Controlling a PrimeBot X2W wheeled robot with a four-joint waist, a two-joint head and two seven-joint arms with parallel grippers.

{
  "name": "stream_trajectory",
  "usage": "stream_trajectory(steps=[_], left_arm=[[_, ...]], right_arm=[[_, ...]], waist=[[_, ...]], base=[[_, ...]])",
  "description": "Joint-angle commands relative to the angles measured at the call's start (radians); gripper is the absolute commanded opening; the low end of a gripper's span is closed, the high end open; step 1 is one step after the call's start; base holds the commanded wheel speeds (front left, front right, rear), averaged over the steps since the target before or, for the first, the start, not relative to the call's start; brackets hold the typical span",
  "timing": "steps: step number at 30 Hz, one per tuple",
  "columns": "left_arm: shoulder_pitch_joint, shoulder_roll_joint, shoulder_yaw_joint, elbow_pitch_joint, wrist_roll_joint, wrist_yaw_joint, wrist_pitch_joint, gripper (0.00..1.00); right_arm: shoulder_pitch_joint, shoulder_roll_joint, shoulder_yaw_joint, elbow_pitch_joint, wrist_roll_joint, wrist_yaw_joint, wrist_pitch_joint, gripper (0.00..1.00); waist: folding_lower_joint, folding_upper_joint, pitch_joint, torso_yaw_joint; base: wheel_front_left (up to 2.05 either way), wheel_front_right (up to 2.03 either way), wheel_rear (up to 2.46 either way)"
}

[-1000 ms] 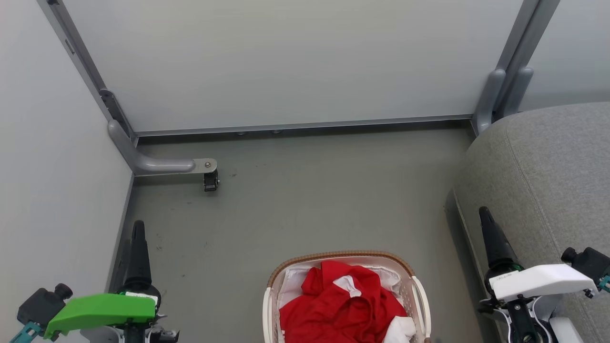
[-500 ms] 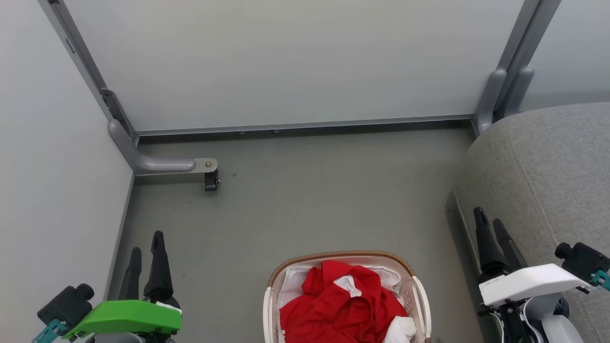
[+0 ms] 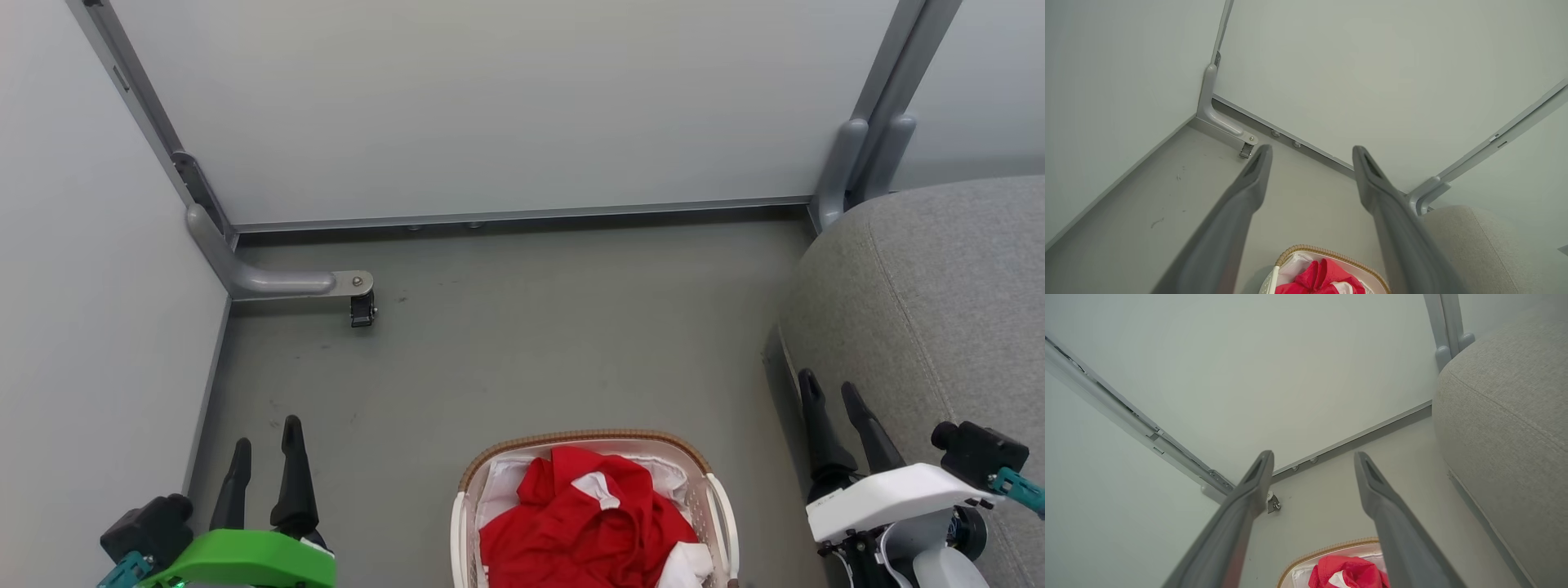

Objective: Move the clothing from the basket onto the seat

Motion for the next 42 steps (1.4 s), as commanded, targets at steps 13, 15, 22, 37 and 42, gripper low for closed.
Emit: stream_trajectory(steps=[13,15,22,37,42], left_arm=[[0.015,0.01,-0.019,0.004,0.146,0.012,-0.038,1.0],[0.017,0.01,-0.021,0.006,0.157,0.013,-0.043,1.0],[0.022,0.011,-0.029,0.012,0.212,0.015,-0.058,1.0],[0.031,0.013,-0.04,0.024,0.314,0.021,-0.09,1.0],[0.036,0.013,-0.042,0.028,0.338,0.023,-0.099,1.0]], right_arm=[[0.001,-0.009,0.011,0.003,-0.151,0.0,-0.042,1.0],[0.002,-0.009,0.013,0.003,-0.169,0.0,-0.046,1.0],[0.002,-0.01,0.019,0.003,-0.23,0.0,-0.062,1.0],[0.004,-0.011,0.029,0.005,-0.346,-0.001,-0.093,1.0],[0.006,-0.012,0.032,0.001,-0.379,-0.001,-0.102,1.0]], waist=[[0.0,0.0052,0.001,0.0],[0.0,0.0053,0.002,0.0],[0.0,0.0058,0.002,0.001],[0.0,0.0067,0.004,0.004],[0.0,0.0071,0.005,0.004]], base=[[0.0,0.0,0.0],[0.0,0.0,0.0],[0.0,0.0,0.0],[0.0,0.0,0.0],[0.0,0.0,0.0]])
